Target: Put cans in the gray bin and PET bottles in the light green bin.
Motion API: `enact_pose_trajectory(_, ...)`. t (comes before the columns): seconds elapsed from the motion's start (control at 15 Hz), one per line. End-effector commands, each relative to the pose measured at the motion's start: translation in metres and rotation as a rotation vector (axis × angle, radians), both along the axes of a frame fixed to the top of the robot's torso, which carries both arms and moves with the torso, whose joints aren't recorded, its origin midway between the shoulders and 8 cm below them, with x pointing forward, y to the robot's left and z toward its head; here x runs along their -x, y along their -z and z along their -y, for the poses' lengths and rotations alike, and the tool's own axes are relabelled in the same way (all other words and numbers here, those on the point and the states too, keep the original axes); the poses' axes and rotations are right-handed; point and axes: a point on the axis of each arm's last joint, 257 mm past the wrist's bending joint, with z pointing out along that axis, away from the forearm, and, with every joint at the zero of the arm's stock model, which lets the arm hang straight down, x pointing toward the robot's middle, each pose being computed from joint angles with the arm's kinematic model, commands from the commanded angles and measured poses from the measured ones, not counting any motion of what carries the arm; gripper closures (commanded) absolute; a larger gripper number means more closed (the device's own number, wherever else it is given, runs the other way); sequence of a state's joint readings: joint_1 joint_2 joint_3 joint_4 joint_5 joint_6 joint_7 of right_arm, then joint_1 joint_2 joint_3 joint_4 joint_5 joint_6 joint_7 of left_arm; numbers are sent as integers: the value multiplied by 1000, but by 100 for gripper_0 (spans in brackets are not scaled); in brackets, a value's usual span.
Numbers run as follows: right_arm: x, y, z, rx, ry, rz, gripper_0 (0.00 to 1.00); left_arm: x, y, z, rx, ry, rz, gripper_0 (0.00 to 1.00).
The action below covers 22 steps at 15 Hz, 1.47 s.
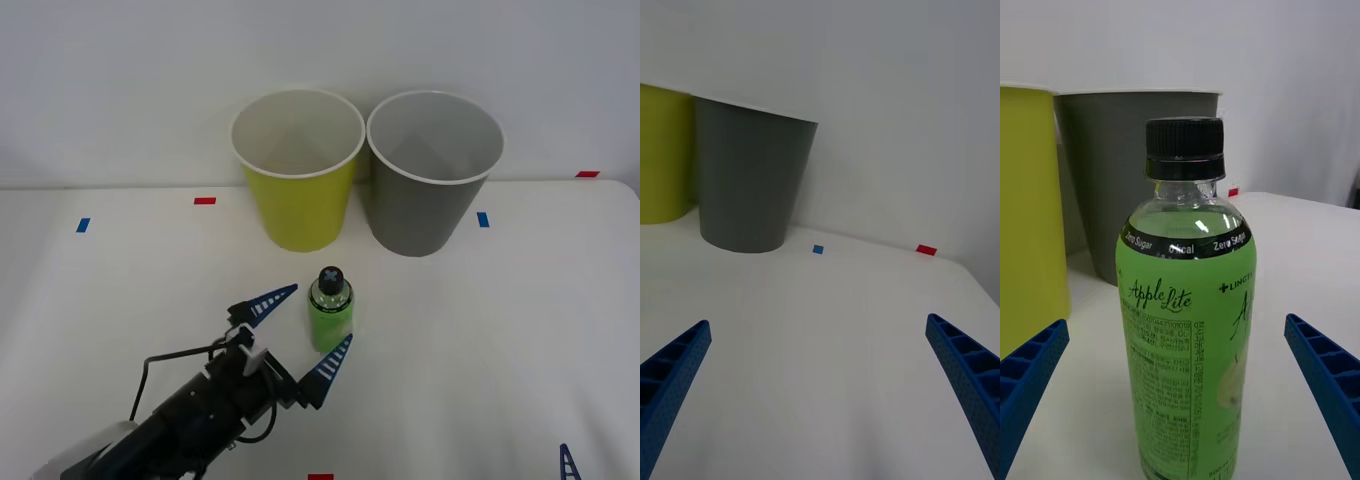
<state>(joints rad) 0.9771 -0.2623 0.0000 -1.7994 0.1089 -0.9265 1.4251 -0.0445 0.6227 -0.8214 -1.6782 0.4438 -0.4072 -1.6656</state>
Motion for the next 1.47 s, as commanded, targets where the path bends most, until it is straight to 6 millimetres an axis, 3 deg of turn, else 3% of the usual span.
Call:
enact_pose_trajectory(0.07,0,0,0,0,0,0,0,-8,-5,11,5,6,-11,0)
enact_pose_trajectory(1.27,0,0,0,0,0,0,0,-26,-12,37,40,6,-50,2)
enact_pose_trajectory(1.33,0,0,0,0,0,0,0,-26,-13,37,41,6,-49,19)
enact_pose_trajectory(1.4,0,0,0,0,0,0,0,-26,-13,37,41,6,-49,44)
enact_pose_trajectory(1.47,0,0,0,0,0,0,0,-26,-12,37,42,7,-51,92)
